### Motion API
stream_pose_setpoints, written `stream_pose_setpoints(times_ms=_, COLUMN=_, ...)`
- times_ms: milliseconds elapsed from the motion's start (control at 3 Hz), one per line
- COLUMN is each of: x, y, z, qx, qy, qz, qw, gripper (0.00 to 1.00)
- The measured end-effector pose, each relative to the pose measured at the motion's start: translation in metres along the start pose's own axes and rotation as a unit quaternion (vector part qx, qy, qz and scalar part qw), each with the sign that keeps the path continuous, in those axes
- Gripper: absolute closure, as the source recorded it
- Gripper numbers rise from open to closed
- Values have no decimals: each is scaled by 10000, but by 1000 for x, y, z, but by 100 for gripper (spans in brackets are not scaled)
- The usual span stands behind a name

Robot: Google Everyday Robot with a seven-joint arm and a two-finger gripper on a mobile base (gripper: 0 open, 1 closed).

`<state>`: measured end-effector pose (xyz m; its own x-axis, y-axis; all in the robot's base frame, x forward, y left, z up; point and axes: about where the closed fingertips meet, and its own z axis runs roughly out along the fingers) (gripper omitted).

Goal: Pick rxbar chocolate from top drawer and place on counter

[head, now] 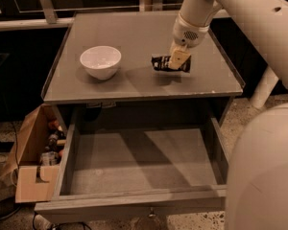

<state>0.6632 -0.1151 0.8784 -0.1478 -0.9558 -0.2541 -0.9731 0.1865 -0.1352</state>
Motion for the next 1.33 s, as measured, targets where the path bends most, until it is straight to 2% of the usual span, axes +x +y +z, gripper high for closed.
stream_pose_setpoints(times_ms=667, x=55, y=-41, z=22, qx=-1, qy=282, qz=449, qw=9986, gripper=100)
stream_pose_setpoints(times_ms=1000, x=55, y=-46, z=26, qx=48, qy=261, qz=459, qw=9986, gripper=84)
stream_pose_setpoints(times_ms=1333, x=55, y=-46, z=26, qx=49, qy=260, qz=458, qw=9986, gripper=60)
